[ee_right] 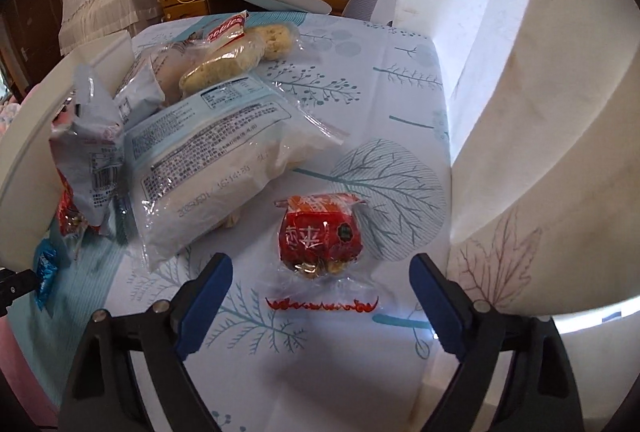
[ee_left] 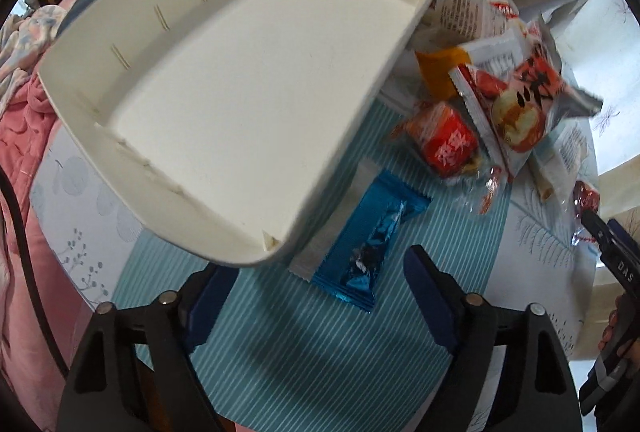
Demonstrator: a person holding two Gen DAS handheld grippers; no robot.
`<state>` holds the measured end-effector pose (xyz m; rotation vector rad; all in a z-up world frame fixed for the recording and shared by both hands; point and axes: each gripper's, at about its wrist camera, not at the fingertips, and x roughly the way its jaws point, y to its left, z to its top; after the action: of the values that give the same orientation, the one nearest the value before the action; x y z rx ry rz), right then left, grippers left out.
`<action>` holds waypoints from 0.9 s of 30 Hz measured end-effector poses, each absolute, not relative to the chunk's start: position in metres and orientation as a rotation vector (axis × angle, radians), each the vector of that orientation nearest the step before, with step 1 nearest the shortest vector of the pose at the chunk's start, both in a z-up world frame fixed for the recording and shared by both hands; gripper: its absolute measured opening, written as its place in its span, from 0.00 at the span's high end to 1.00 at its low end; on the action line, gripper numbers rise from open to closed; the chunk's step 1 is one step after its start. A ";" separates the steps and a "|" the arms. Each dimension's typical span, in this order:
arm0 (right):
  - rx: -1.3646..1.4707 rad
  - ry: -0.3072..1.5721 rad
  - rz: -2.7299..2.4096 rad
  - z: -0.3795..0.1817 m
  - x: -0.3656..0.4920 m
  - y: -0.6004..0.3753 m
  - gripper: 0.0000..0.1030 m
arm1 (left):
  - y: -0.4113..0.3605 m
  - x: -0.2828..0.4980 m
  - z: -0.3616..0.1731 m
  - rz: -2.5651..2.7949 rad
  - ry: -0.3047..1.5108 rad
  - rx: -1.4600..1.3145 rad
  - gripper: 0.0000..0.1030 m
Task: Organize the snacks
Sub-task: 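Grasp the blue wrapped candy with the left gripper while the right gripper grasps the red wrapped sweet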
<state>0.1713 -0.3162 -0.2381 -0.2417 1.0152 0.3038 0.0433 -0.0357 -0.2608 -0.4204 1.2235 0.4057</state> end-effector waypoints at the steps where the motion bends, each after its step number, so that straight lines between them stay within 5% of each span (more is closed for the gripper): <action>1: -0.251 1.013 0.304 -0.240 0.172 -0.315 0.15 | -0.037 0.044 -0.262 0.403 1.227 -0.420 0.23; 8: -0.272 1.010 0.307 -0.247 0.175 -0.312 0.30 | -0.049 0.044 -0.264 0.391 1.229 -0.406 0.44; 12: -0.280 1.029 0.309 -0.251 0.175 -0.311 0.48 | -0.051 0.047 -0.267 0.389 1.209 -0.410 0.52; 27: -0.248 1.123 0.324 -0.248 0.164 -0.313 0.51 | -0.038 0.051 -0.266 0.388 1.173 -0.459 0.67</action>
<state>0.1638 -0.3134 -0.2476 -0.2479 1.1232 0.3236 0.0512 -0.0383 -0.2665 -0.4588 1.1733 0.3881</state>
